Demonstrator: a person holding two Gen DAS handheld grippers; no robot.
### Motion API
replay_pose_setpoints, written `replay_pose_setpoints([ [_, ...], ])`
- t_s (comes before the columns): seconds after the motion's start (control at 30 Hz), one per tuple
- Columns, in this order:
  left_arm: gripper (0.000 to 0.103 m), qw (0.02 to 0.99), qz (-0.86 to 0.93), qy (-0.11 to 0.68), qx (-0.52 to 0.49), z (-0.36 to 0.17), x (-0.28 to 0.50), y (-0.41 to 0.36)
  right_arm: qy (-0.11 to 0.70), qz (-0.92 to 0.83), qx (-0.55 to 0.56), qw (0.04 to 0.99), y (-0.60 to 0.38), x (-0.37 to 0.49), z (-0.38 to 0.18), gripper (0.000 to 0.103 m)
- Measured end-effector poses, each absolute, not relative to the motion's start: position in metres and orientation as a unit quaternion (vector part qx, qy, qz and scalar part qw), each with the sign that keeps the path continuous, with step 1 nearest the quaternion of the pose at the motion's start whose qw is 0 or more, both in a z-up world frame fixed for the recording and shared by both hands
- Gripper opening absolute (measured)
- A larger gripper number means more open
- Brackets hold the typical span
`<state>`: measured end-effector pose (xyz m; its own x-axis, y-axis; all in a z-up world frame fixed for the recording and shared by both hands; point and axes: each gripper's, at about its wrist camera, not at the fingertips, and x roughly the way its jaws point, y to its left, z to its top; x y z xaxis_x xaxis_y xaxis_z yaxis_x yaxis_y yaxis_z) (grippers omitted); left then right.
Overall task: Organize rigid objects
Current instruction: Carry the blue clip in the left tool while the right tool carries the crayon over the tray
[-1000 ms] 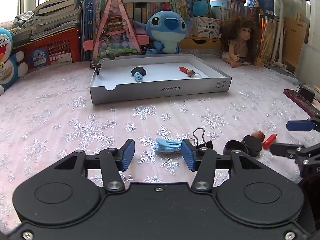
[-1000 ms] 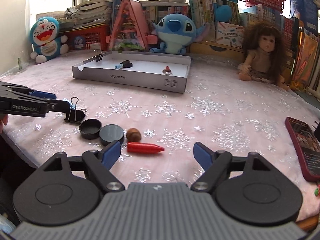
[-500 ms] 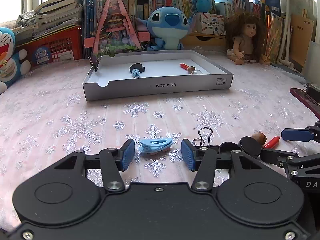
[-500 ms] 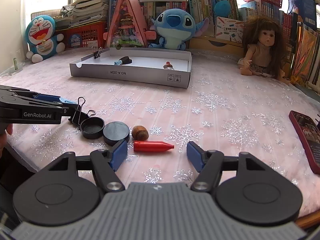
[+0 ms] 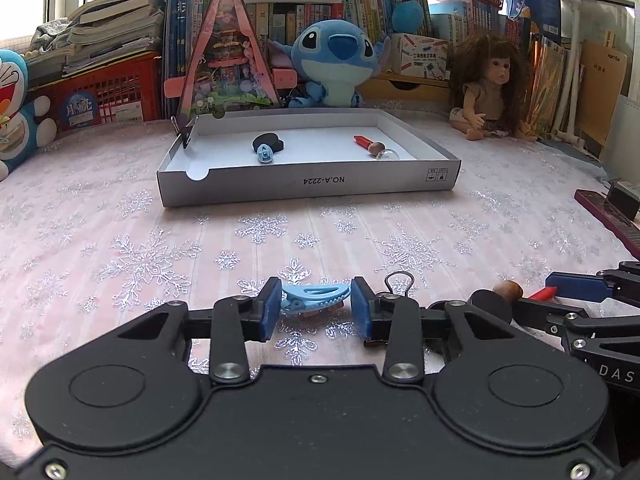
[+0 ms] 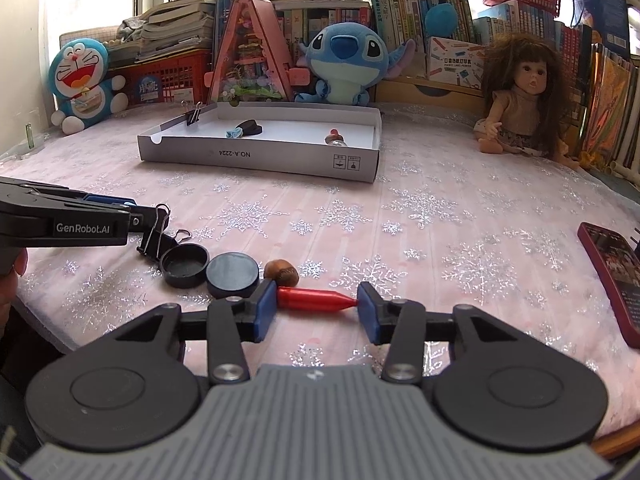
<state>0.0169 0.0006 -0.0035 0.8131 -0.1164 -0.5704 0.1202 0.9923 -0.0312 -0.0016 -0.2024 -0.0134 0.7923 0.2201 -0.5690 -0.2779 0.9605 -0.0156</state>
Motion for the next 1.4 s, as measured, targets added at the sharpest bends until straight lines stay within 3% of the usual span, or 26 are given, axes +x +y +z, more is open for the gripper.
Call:
replay_pose_setpoints([
  [0.67, 0.035, 0.958, -0.027, 0.285, -0.006, 0.015, 0.037, 0.029, 0.275, 0.104, -0.040, 0.955, -0.216, 0.022, 0.002, 0.049],
  [1.4, 0.035, 0.964, -0.016, 0.264, -0.021, 0.054, 0.114, 0.039, 0.247, 0.101, 0.009, 0.964, -0.197, 0.115, 0.039, 0.049],
])
